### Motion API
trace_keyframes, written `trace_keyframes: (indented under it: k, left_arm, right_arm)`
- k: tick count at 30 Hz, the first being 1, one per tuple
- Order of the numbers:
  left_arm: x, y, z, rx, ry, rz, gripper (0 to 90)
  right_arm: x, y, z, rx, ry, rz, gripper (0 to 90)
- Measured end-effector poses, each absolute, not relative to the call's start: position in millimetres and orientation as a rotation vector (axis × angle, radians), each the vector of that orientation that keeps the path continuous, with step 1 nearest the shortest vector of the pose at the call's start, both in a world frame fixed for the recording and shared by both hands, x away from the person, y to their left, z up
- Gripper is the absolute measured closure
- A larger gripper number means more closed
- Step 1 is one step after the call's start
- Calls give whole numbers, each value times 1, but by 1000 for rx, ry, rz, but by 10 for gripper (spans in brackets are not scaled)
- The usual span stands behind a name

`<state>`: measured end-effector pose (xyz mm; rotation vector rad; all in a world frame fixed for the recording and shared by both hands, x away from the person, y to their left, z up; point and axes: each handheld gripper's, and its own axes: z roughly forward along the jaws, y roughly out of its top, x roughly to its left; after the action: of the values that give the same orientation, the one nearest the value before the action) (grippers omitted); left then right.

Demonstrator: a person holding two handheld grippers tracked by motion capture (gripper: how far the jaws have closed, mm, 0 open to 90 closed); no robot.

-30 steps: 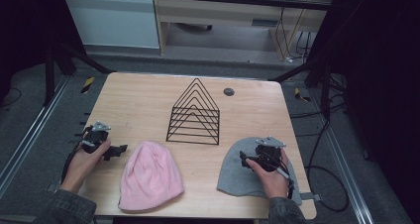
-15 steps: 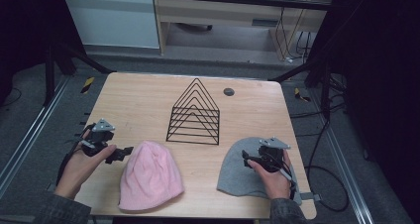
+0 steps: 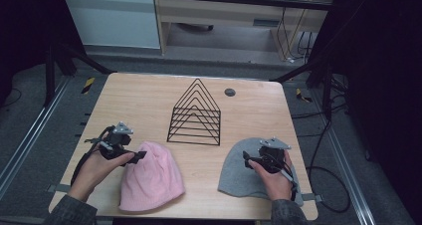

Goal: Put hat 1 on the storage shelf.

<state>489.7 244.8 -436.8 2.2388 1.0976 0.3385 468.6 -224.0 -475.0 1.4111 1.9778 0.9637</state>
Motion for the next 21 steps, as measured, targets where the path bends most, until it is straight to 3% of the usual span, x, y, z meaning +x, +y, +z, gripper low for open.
trace_keyframes:
  k: [10, 14, 21]
  left_arm:
    - [503, 241, -452, 2245, 1111, 259, 282]
    - [506, 242, -458, 2249, 1113, 232, 354]
    - [510, 244, -464, 2259, 1094, 157, 654]
  right_arm:
    - [469, -223, -476, 1392, 1993, 961, 112]
    - [469, -222, -475, 1406, 1996, 968, 113]
    - [469, -221, -475, 1394, 1995, 965, 115]
